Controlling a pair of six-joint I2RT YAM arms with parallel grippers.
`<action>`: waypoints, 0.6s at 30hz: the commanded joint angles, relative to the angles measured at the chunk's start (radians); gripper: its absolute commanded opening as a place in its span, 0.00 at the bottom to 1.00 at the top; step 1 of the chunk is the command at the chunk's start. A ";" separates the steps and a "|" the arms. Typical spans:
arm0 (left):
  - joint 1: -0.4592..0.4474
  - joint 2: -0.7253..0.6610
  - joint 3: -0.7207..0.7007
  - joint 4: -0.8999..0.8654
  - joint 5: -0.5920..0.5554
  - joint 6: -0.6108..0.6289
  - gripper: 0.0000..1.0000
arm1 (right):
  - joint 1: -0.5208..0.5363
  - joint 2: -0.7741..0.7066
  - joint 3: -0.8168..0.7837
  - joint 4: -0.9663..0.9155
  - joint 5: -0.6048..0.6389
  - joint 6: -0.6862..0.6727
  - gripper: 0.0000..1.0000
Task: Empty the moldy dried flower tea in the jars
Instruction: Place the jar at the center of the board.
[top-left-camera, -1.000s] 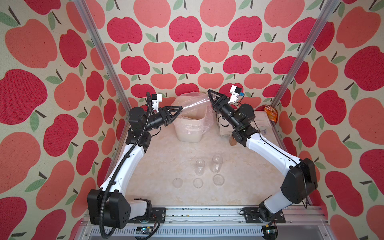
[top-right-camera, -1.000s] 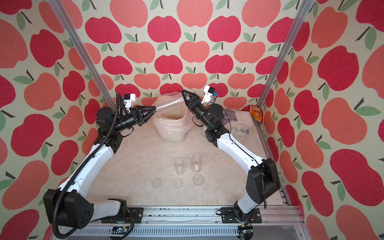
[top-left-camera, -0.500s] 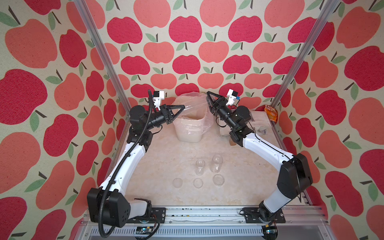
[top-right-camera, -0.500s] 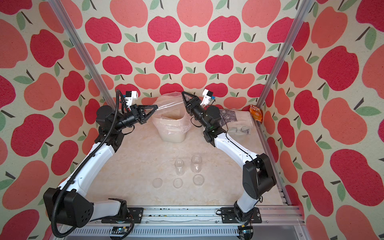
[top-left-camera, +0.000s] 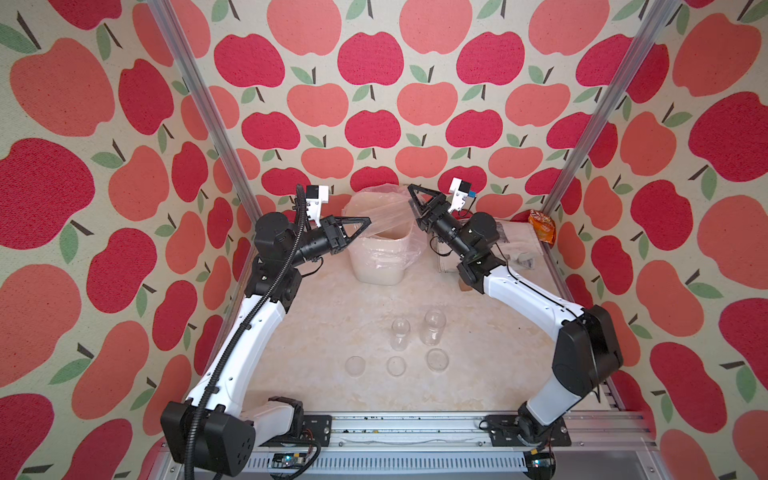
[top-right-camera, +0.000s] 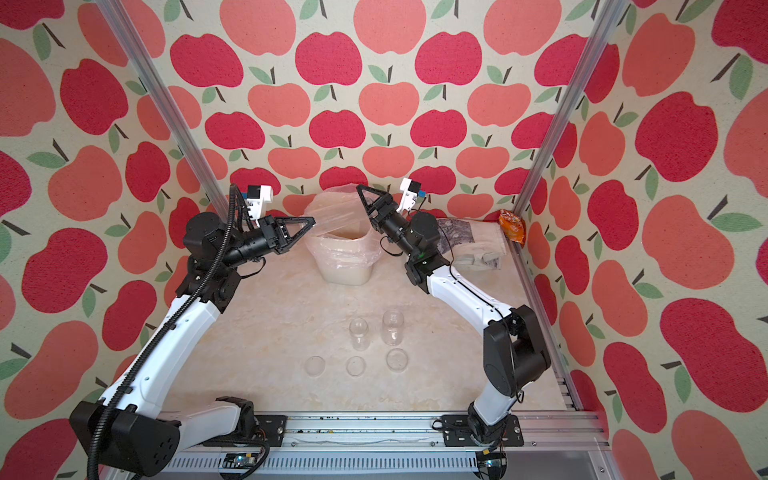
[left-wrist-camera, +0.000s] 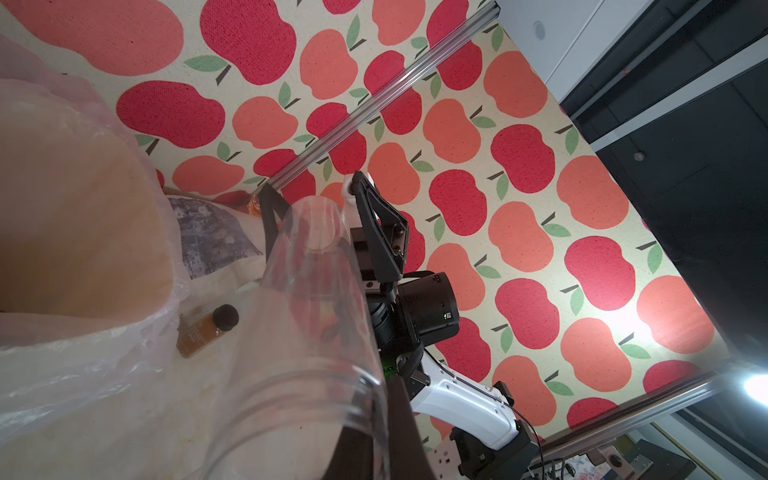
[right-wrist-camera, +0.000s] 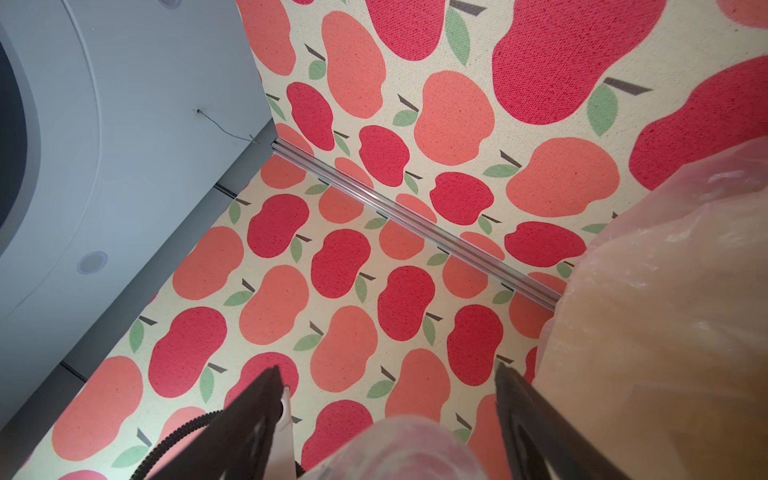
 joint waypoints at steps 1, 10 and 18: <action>0.004 -0.056 0.059 -0.140 -0.028 0.113 0.00 | 0.001 -0.054 -0.001 -0.027 0.005 -0.131 0.91; 0.002 -0.158 0.237 -0.635 -0.148 0.398 0.00 | -0.020 -0.227 -0.036 -0.291 0.103 -0.446 0.99; -0.053 -0.118 0.472 -1.203 -0.401 0.626 0.00 | -0.066 -0.397 -0.060 -0.620 0.231 -0.800 0.99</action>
